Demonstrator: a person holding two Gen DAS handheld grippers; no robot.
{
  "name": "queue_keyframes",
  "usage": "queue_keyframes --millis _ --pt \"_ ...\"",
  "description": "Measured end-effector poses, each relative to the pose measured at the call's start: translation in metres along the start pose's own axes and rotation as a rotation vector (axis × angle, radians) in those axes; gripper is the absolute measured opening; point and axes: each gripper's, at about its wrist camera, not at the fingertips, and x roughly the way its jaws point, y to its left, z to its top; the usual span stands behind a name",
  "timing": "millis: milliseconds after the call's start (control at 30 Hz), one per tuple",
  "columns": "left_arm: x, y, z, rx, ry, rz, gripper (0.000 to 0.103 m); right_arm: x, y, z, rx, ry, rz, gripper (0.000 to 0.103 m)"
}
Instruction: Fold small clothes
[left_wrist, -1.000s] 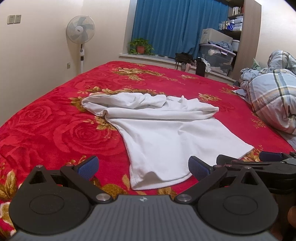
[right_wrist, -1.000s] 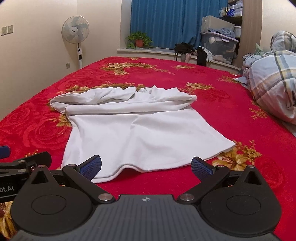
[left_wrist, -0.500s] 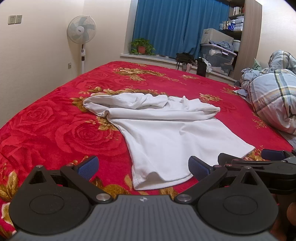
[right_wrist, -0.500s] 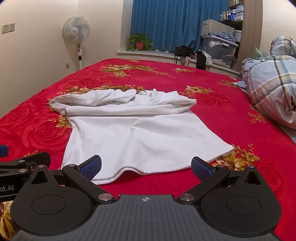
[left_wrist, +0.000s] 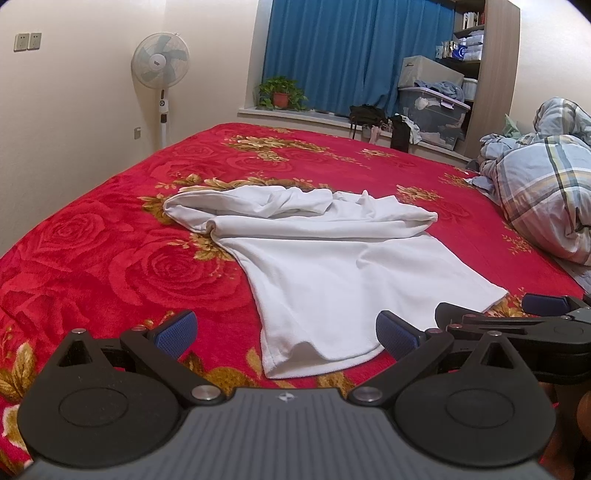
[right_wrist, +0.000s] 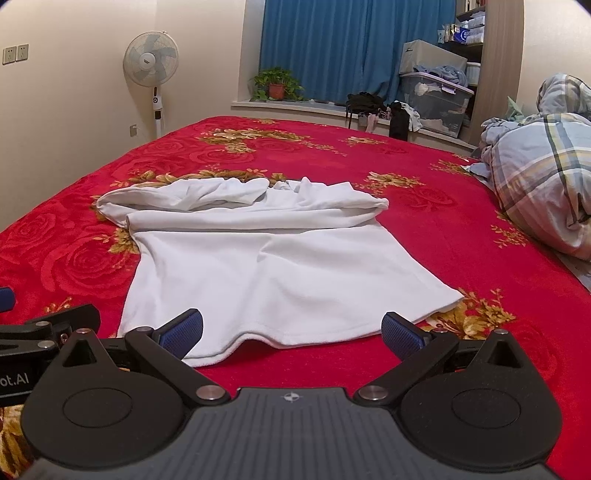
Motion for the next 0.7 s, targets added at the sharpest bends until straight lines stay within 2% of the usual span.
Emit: queue_keyframes --millis 700 --pt "-0.0005 -0.0008 -0.0005 0.004 -0.001 0.0 0.103 0.0003 0.0004 -0.0011 -0.004 0.001 -0.005 0.1"
